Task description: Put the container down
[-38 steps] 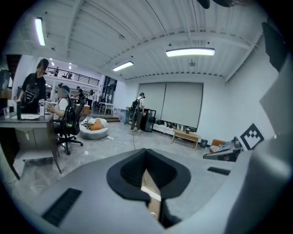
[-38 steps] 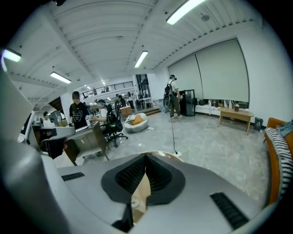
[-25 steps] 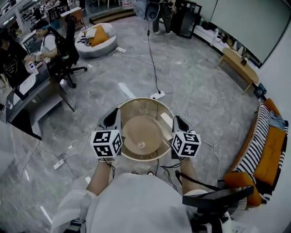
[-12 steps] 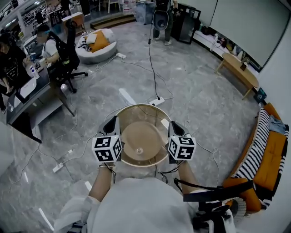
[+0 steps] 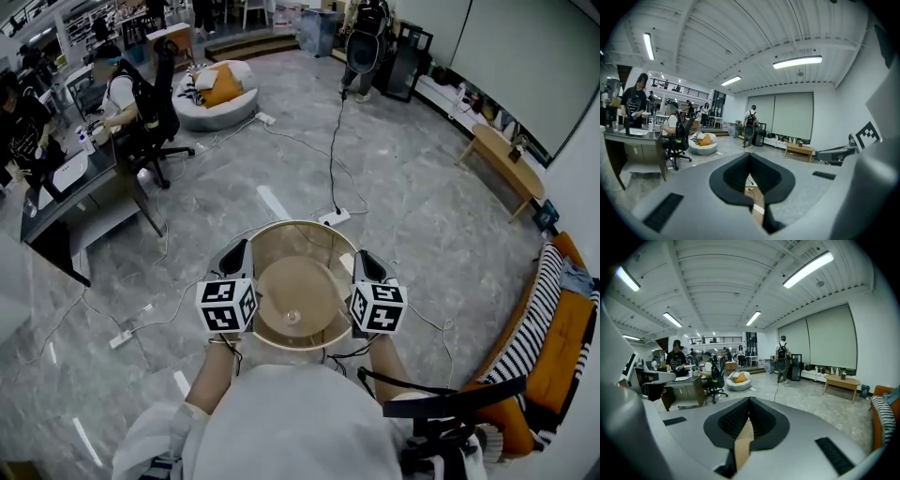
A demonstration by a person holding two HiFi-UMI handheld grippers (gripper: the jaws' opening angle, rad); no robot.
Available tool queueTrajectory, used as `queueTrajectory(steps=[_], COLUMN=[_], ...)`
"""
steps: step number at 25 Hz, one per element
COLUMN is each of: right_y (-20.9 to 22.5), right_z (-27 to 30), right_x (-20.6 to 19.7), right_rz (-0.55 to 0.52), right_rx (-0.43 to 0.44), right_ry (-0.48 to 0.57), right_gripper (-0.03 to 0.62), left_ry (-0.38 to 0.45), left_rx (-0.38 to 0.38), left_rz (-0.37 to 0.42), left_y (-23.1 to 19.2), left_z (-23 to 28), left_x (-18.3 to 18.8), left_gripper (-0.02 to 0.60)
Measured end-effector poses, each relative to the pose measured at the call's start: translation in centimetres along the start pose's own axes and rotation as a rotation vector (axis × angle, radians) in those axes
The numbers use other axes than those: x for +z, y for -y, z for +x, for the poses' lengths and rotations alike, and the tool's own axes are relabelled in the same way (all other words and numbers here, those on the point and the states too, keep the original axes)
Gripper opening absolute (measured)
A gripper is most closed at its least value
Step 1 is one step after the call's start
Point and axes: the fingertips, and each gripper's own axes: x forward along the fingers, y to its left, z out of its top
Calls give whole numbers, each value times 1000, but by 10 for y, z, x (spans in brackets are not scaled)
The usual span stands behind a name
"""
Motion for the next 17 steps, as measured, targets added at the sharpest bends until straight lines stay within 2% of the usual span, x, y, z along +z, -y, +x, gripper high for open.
queueTrajectory(steps=[17], right_y=[-1], right_z=[-19], right_x=[-11], right_rz=[-8], right_rx=[-10], right_ry=[1], right_gripper=[23], left_ry=[-15], left_rx=[27], left_rz=[-1], left_y=[1], left_z=[-21], left_x=[-13], left_gripper=[8])
